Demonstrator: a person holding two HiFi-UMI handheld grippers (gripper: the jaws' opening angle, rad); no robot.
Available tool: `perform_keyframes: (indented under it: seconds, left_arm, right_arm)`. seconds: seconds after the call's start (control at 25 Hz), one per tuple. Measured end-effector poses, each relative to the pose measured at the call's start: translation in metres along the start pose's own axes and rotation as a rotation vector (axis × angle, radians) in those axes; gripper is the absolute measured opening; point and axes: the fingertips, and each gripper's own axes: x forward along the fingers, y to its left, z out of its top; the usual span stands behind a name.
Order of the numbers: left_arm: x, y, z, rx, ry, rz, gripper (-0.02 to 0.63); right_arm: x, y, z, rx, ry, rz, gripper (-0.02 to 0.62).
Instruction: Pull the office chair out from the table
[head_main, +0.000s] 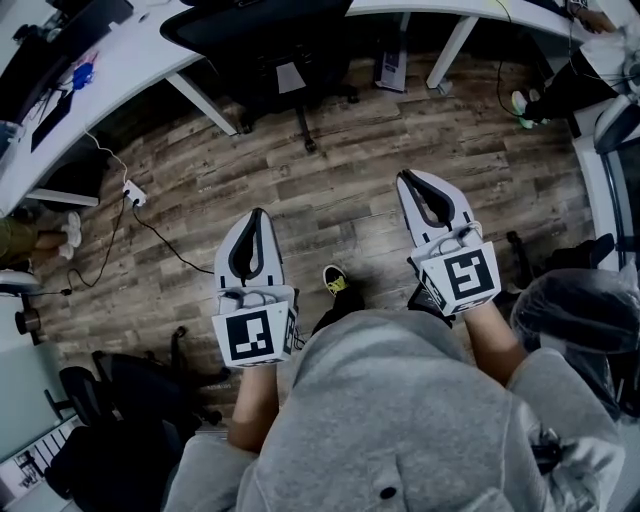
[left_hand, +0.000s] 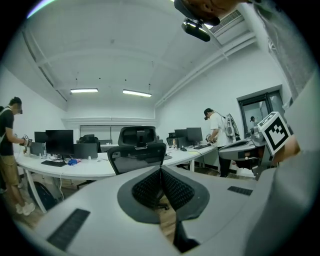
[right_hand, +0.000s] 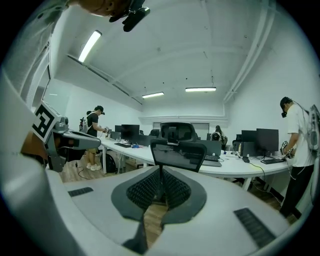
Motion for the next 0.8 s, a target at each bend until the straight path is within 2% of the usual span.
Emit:
perform_keyframes:
  seconds: [0.4, 0.8]
  left_arm:
    - [0.016, 0.035, 0.0, -0.008, -0.02, -0.018, 0.014]
    - [0.019, 0.05, 0.006, -0.014, -0.05, -0.03, 0.014]
  right_arm:
    - [0.034, 0.011, 0.013, -0.018, -0.016, -0.025, 0.038]
    - [0.039, 0.018, 0.022, -0.046, -0.025, -0.049, 0.038]
